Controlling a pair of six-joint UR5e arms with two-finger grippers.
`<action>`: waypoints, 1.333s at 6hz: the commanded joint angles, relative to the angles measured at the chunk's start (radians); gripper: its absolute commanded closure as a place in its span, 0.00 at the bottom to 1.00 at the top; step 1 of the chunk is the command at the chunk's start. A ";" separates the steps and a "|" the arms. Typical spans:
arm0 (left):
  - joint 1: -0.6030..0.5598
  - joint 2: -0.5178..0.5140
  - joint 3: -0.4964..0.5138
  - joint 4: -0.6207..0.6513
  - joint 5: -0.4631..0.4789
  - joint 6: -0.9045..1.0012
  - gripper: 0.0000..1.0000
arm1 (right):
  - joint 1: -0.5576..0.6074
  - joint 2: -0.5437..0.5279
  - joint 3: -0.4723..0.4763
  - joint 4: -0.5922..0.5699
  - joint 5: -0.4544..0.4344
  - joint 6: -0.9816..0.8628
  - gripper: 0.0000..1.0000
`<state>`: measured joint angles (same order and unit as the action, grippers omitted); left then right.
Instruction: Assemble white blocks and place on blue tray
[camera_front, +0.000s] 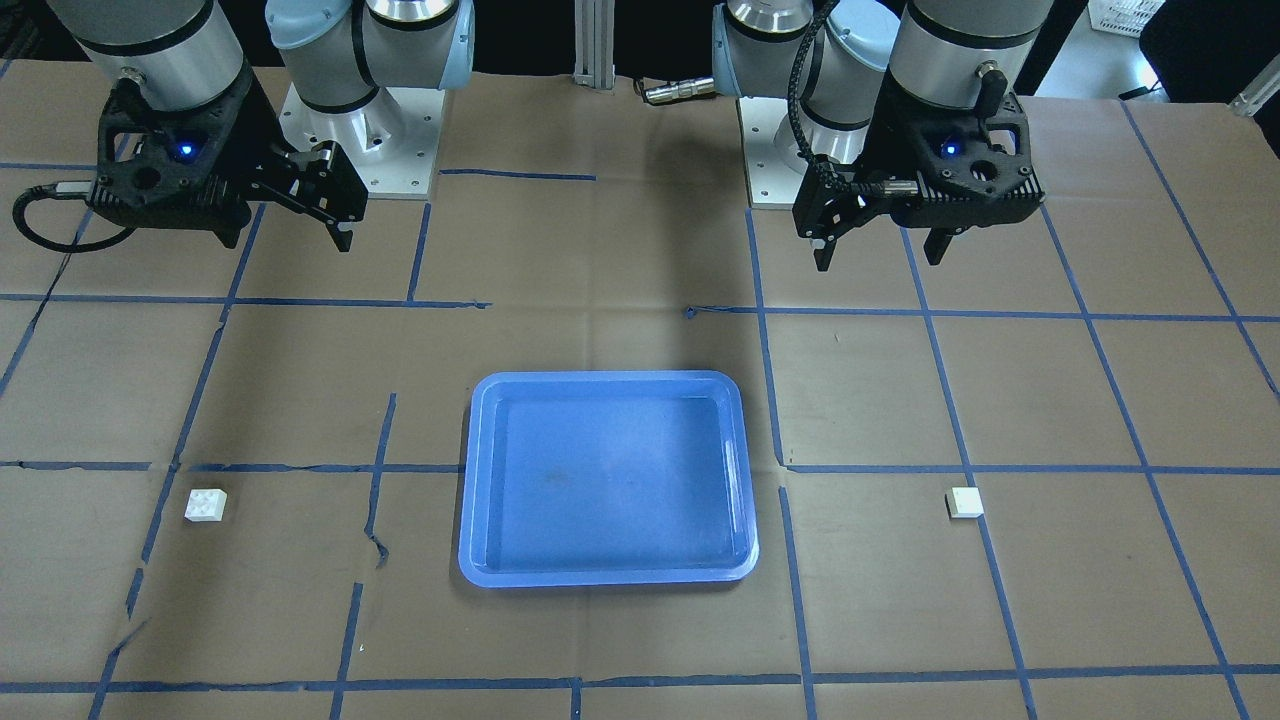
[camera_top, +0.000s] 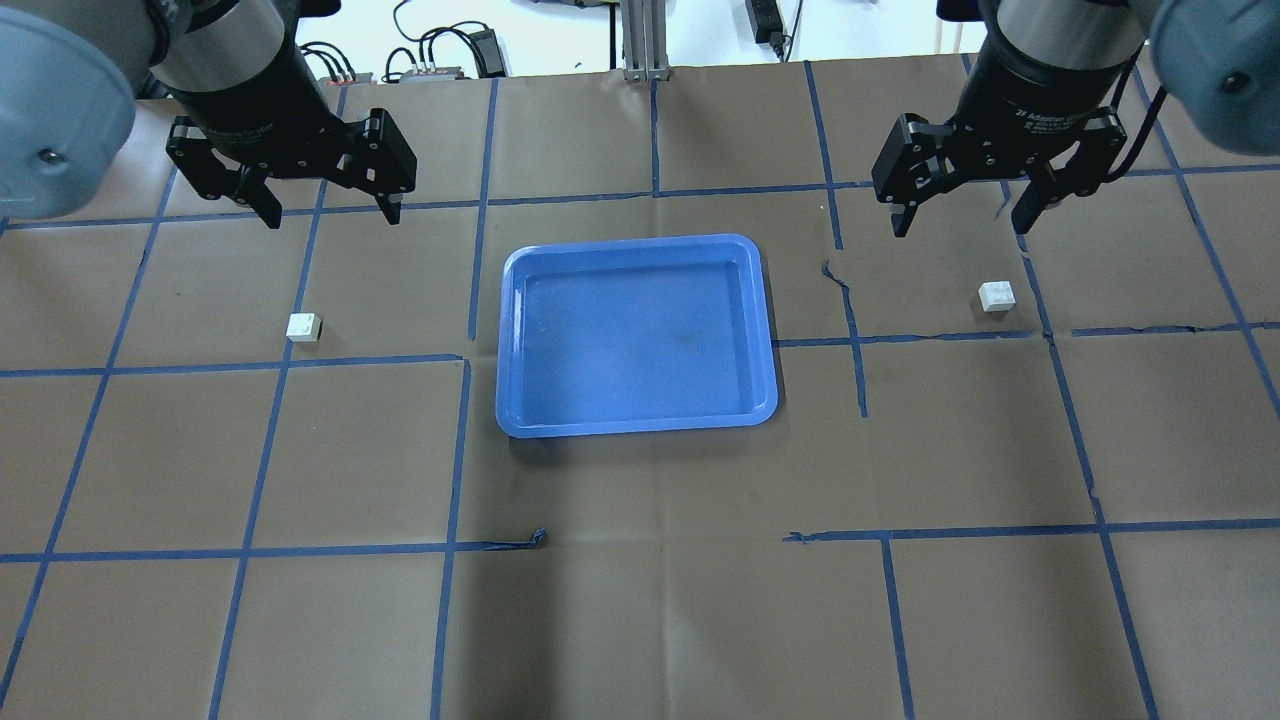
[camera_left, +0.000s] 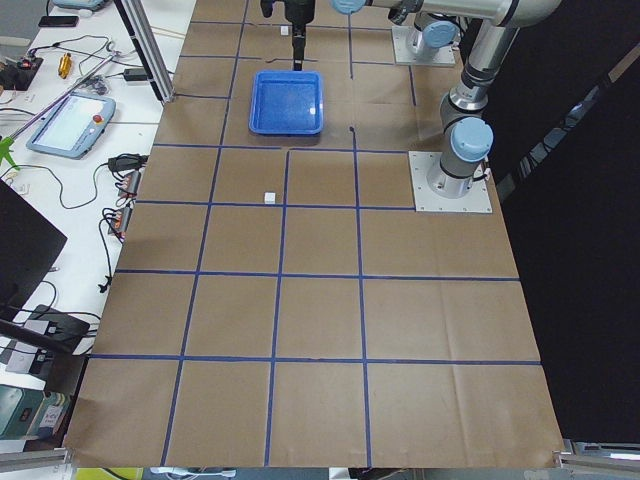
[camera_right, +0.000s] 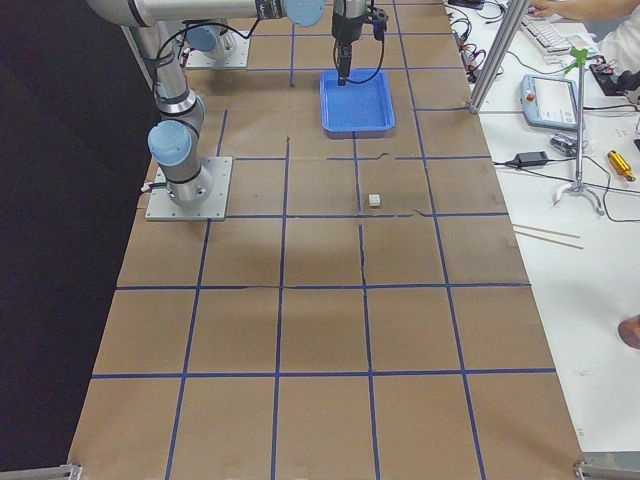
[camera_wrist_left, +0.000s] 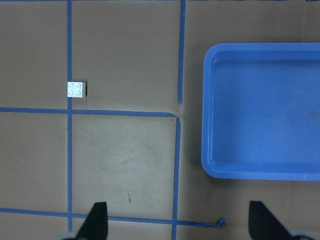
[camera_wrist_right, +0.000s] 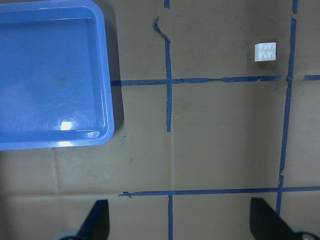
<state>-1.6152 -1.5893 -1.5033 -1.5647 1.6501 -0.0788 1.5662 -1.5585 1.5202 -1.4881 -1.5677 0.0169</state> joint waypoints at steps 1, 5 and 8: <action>0.001 0.003 -0.002 -0.002 0.002 0.005 0.01 | 0.000 0.000 0.000 0.000 0.000 0.000 0.00; 0.005 -0.011 -0.005 -0.002 0.002 0.010 0.01 | 0.002 0.000 0.000 0.011 0.000 0.009 0.00; 0.066 0.014 -0.005 -0.041 0.005 0.045 0.01 | -0.003 -0.009 0.000 0.003 0.003 -0.008 0.00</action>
<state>-1.5686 -1.5901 -1.5078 -1.5800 1.6533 -0.0407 1.5633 -1.5659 1.5202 -1.4835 -1.5629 0.0182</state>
